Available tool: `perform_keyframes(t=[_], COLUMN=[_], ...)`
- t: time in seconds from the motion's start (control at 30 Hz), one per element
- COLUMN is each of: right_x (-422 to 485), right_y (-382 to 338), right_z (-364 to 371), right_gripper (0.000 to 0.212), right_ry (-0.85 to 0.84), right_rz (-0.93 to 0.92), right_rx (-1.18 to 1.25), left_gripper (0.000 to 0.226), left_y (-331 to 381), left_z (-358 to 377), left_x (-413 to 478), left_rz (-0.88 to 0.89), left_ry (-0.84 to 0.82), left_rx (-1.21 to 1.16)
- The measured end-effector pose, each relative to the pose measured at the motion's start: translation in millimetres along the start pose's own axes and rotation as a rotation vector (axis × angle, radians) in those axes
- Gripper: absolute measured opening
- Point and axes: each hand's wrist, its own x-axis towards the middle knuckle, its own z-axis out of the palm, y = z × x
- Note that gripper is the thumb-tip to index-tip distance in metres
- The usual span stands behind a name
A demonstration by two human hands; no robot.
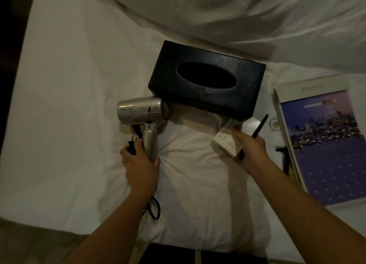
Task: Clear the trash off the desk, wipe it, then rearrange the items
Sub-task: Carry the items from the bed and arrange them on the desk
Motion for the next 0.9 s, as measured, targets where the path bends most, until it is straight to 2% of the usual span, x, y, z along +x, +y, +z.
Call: perform_keyframes(t=[0.2, 0.33, 0.6, 0.7, 0.9], right_x=[-5.4, -24.6, -69.3, -89.9, -155.1], right_y=[16.6, 37.6, 58.9, 59.4, 58.7], right_z=[-24.4, -37.7, -42.6, -50.7, -80.3], right_gripper=[0.043, 0.036, 0.036, 0.034, 0.033], right_ry=[-0.113, -0.13, -0.147, -0.148, -0.129], right_rz=[0.06, 0.038, -0.072, -0.131, -0.206], right_rx=[0.102, 0.099, 0.128, 0.161, 0.231], left_gripper=[0.066, 0.067, 0.058, 0.058, 0.061], left_y=[-1.3, -6.0, -4.7, 1.7, 31.3], left_z=[-1.5, -7.7, -15.9, -27.8, -81.9], left_x=[-0.2, -2.4, -38.4, -50.7, -80.6], left_rz=[0.009, 0.054, 0.152, 0.235, 0.523], left_ry=[0.003, -0.003, -0.079, -0.119, -0.159], left_rx=[-0.007, -0.029, -0.1, -0.093, -0.006])
